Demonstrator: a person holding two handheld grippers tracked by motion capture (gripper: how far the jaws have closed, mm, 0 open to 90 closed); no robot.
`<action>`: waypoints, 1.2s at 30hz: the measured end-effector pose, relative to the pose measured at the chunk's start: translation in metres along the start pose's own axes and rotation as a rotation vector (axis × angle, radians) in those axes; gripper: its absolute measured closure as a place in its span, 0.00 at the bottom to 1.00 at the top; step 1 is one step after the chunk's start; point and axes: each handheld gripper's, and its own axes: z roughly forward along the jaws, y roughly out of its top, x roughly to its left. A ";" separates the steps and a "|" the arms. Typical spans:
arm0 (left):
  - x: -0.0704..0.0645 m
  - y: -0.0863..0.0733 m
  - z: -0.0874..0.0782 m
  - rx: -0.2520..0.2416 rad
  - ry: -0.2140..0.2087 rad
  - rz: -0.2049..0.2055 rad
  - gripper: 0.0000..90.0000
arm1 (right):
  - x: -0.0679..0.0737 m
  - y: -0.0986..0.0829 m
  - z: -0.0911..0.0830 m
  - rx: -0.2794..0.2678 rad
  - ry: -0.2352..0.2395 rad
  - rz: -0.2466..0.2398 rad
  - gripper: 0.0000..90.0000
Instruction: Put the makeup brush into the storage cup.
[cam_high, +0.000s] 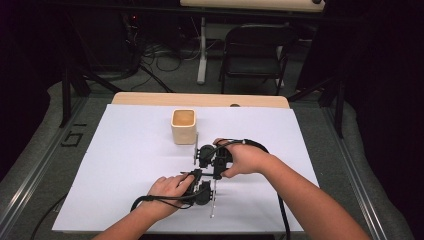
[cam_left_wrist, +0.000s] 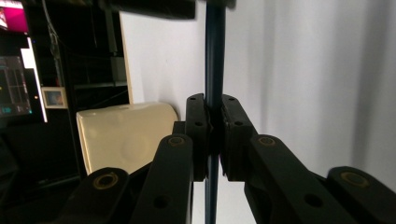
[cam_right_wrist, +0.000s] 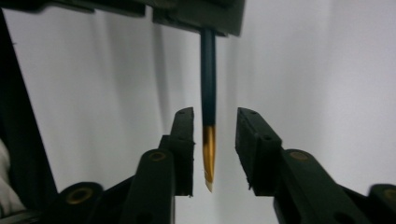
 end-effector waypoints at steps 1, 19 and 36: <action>0.000 -0.002 0.000 0.000 0.000 -0.005 0.93 | -0.001 -0.002 -0.001 -0.006 -0.008 0.004 0.70; 0.010 -0.031 0.002 -0.005 -0.078 -0.175 0.93 | -0.010 -0.025 -0.012 -0.097 -0.061 0.080 0.47; 0.044 -0.082 0.017 -0.239 -0.428 -0.852 0.93 | -0.011 -0.053 -0.026 -0.304 -0.098 0.217 0.43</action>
